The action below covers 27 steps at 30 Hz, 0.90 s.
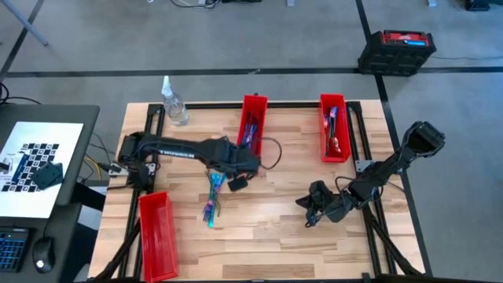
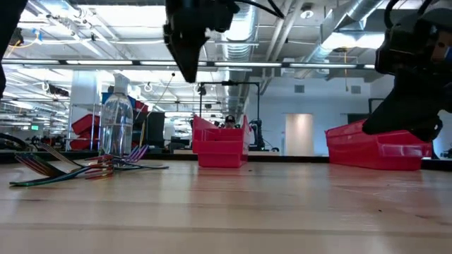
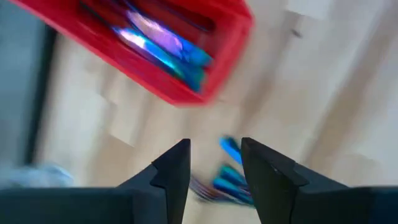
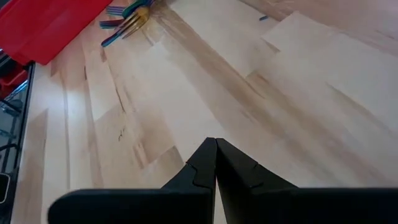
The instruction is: Sort silverware
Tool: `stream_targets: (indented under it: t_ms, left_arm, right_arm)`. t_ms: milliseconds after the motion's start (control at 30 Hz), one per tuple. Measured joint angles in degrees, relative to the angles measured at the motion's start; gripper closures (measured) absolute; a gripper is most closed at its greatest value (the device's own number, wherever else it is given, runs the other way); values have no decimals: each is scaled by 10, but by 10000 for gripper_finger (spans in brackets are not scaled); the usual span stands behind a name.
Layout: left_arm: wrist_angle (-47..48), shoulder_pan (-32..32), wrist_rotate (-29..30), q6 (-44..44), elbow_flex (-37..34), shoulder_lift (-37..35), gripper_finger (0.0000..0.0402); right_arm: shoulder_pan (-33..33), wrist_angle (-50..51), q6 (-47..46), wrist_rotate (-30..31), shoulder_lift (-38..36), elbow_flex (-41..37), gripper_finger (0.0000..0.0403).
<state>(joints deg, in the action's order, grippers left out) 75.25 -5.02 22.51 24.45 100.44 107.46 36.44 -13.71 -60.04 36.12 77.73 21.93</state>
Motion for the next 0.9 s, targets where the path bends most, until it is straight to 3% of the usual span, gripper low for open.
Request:
stream_targets:
  t_ms: [67,167,300,433,700,900]
  left_arm:
    - [28,-32,-18,58,-8,-1,272]
    - [39,-92,13,167,-59,-10,272]
    - [-16,-148,17,352,-175,-45,272]
    - [-98,-180,-24,489,-272,-105,273]
    - [-212,-151,-2,600,-387,-158,273]
    - [-264,-132,-15,619,-435,-156,273]
  right_arm:
    - [-3,-1,1,0,0,0,403]
    - [-3,-3,1,-1,0,0,403]
    - [-3,-3,1,-2,0,0,403]
    - [-7,-4,1,-2,0,0,403]
    - [-42,1,-13,-3,0,0,403]
    - [-72,2,-1,-4,0,0,403]
